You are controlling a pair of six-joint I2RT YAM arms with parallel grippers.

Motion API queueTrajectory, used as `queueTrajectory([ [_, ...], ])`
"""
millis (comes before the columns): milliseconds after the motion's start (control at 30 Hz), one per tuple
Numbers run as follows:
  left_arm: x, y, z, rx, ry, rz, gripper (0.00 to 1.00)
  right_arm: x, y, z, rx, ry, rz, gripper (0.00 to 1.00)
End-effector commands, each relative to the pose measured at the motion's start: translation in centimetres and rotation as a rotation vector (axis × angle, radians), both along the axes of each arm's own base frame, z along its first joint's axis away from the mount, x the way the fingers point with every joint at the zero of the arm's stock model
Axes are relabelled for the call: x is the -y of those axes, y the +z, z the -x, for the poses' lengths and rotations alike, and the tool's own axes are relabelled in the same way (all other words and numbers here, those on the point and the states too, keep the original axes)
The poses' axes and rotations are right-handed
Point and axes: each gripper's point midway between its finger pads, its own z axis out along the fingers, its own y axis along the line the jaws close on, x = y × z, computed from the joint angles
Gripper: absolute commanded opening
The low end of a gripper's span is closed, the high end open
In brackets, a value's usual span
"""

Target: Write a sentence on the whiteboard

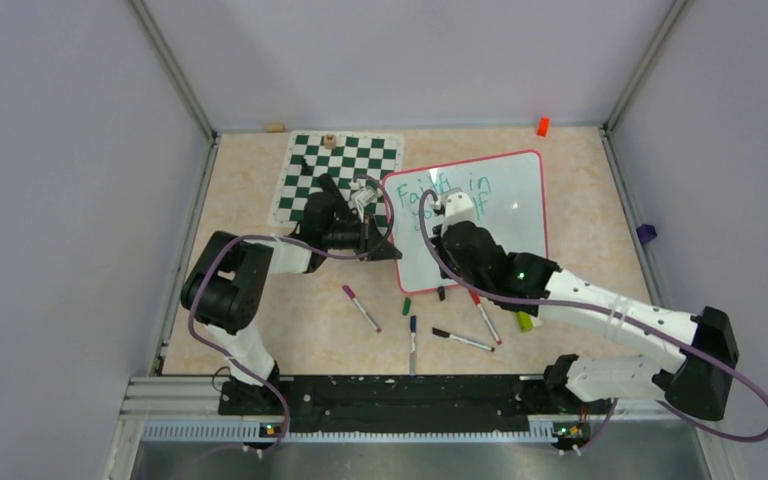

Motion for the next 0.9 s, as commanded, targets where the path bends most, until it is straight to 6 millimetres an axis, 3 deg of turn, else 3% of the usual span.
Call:
queueTrajectory([
  [0,-0.1,0.5,-0.1,0.027,0.015,-0.006,0.00,-0.2,1.7,-0.7,0.062,-0.058,-0.022,0.00],
  [433,0.0,0.7,0.0,0.032,0.008,0.004,0.00,-1.2,-0.1,-1.9,0.059,-0.067,0.048,0.00],
  [867,0.0,0.6,0.0,0.032,0.008,0.004,0.00,-1.3,0.5,-3.2,0.102,-0.112,0.075,0.00],
])
